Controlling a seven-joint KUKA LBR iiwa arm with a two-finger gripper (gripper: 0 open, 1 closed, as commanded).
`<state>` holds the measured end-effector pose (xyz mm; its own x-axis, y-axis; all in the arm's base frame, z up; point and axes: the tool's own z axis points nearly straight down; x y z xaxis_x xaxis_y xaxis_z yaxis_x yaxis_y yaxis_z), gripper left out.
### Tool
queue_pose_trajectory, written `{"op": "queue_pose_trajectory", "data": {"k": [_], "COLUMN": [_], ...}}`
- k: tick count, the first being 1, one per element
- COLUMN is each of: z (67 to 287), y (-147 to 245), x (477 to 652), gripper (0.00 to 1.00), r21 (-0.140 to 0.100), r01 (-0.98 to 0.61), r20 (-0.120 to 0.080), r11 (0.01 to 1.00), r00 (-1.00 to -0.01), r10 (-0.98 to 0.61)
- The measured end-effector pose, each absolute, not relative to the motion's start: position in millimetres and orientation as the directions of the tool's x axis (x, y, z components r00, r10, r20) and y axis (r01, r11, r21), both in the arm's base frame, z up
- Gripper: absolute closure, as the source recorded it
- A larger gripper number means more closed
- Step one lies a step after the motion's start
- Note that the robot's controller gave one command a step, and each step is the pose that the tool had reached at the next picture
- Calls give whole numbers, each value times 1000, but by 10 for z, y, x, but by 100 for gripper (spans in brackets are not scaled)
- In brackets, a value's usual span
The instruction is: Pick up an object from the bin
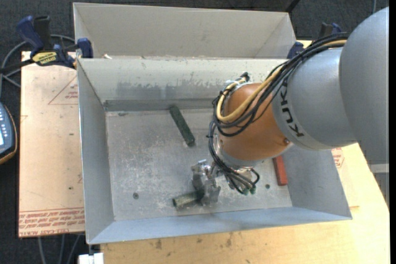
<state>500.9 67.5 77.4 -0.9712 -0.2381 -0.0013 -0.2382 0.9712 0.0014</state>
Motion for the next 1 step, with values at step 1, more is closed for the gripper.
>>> {"op": "queue_pose_trajectory", "data": {"k": [1], "z": [774], "y": [674], "x": [5009], "gripper": [0], "r21": [1], "r01": [-238], "r20": [-1], "r11": [971], "r00": [-971], "r10": [-238]}}
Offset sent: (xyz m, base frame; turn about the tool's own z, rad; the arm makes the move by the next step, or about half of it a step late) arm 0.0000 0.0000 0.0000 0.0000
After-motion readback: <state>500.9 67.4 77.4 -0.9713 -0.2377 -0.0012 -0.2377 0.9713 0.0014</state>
